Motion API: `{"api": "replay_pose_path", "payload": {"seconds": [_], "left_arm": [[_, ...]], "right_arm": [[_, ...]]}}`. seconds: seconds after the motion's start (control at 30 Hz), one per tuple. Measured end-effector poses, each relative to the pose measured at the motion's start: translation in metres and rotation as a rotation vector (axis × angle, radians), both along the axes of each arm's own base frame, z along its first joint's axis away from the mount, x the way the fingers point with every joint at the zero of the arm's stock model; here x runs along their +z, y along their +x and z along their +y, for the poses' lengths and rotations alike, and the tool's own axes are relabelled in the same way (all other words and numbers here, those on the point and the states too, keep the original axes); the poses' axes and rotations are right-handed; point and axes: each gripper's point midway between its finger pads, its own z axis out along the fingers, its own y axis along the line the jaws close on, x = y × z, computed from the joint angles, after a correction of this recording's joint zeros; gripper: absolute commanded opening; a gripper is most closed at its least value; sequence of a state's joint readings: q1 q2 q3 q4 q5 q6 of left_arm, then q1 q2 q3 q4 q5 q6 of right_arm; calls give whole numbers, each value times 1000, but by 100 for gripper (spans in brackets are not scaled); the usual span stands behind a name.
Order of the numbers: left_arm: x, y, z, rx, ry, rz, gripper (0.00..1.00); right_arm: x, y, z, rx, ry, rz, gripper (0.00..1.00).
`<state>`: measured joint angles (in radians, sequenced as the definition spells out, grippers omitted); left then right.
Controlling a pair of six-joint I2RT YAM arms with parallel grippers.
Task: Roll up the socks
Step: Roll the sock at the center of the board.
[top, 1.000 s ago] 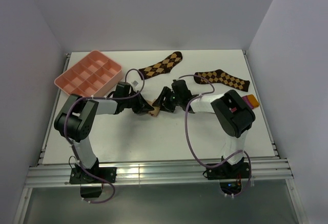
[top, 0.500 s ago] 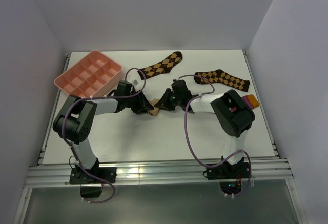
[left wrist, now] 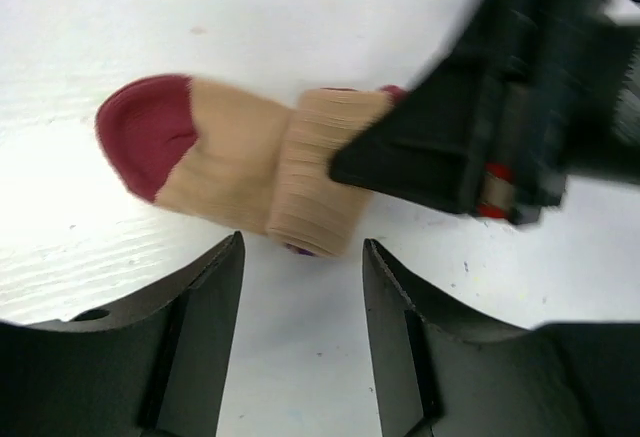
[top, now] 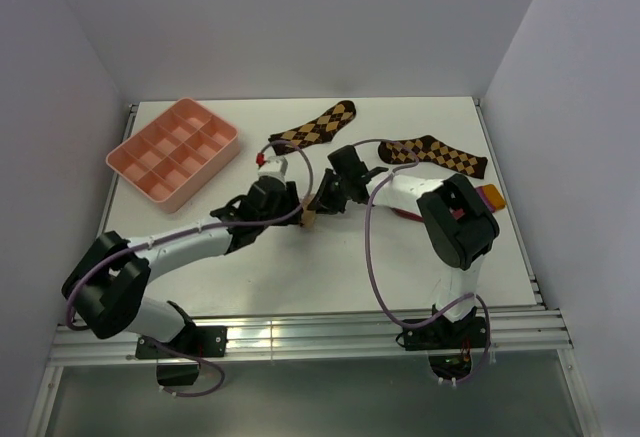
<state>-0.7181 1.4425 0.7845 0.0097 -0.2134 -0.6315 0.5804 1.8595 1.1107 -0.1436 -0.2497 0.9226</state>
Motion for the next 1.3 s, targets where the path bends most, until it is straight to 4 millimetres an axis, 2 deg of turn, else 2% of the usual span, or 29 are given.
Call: {"api": "replay_pose_path", "payload": {"seconds": [0.1, 0.3, 0.47, 0.7, 0.8, 0.93, 0.97, 1.0, 1.07, 1.1, 1.13, 1.23, 1.3], "left_arm": [[9, -13, -21, -72, 52, -99, 56], [-4, -31, -47, -170, 167, -194, 60], [-25, -31, -54, -201, 266, -235, 61], [-45, -27, -54, -215, 364, -268, 59], [-50, -24, -54, -208, 397, -273, 54], [-55, -19, -52, -187, 433, -275, 36], [-55, -18, -52, -183, 437, -275, 28], [-55, -17, -52, -178, 440, -276, 24], [-55, -16, -52, -170, 438, -275, 4], [-55, -16, -52, -170, 440, -274, 1], [-55, -16, -52, -168, 438, -272, 1], [-56, -16, -52, -167, 433, -264, 1], [-56, -15, -52, -170, 423, -253, 1]], "right_arm": [[1, -3, -4, -6, -28, 30, 0], [2, -9, -10, -14, -70, 79, 0], [1, -12, -11, -13, -75, 93, 0], [1, -13, -10, -7, -71, 95, 0], [1, -13, -10, -8, -71, 95, 0], [2, -12, -10, -8, -69, 91, 0], [2, -11, -10, -10, -68, 89, 0], [2, -11, -10, -11, -66, 87, 0], [2, -9, -10, -13, -63, 85, 0], [3, -9, -10, -12, -60, 84, 0], [3, -9, -9, -11, -57, 81, 0], [3, -8, -9, -8, -46, 77, 10], [4, -8, -9, -8, -39, 68, 22]]}}
